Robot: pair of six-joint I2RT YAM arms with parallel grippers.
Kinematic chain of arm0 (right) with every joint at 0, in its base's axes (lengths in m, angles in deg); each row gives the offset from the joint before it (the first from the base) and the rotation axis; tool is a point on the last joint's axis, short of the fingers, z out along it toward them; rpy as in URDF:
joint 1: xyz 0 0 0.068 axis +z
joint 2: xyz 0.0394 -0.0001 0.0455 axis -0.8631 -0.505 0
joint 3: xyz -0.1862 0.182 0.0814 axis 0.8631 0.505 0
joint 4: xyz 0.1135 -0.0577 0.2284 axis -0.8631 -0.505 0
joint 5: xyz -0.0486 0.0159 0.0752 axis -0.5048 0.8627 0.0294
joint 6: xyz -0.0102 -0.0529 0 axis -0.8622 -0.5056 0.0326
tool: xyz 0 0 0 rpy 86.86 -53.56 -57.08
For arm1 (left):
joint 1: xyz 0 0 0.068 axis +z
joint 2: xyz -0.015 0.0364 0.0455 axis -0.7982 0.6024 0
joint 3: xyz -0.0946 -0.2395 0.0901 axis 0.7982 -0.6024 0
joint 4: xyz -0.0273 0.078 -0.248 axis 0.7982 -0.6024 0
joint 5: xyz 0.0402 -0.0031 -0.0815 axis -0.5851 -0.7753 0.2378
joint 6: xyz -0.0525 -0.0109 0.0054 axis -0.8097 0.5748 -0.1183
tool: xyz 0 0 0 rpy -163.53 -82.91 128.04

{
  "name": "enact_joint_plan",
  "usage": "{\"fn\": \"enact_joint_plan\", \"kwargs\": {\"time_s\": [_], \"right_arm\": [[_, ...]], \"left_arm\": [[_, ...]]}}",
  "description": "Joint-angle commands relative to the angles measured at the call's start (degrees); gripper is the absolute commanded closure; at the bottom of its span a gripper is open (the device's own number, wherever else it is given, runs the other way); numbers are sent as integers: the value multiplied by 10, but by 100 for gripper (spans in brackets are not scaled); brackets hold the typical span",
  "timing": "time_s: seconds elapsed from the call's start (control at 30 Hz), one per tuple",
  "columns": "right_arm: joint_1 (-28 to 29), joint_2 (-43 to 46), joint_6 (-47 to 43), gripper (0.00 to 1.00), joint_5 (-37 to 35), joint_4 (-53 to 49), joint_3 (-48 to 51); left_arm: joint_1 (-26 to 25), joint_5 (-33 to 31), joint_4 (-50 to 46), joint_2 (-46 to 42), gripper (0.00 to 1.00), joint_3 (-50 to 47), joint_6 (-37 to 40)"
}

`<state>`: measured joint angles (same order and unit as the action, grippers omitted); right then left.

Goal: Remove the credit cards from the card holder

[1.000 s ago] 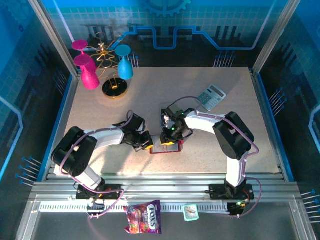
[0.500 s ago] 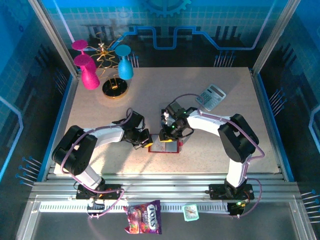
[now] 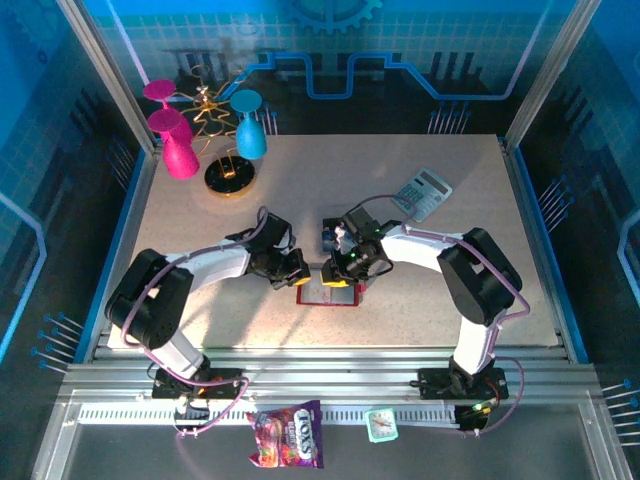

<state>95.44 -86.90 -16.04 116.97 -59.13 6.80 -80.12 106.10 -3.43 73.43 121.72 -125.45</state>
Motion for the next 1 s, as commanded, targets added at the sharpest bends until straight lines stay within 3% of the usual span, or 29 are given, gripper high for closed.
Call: {"fn": "enact_joint_plan", "kwargs": {"time_s": [0.0, 0.97], "right_arm": [[-8, 6, 12, 72, 18, 15, 12], [-17, -29, 8, 72, 10, 24, 27]], "left_arm": [[3, 20, -23, 25, 94, 15, 23], [-8, 13, -32, 59, 94, 13, 27]]}}
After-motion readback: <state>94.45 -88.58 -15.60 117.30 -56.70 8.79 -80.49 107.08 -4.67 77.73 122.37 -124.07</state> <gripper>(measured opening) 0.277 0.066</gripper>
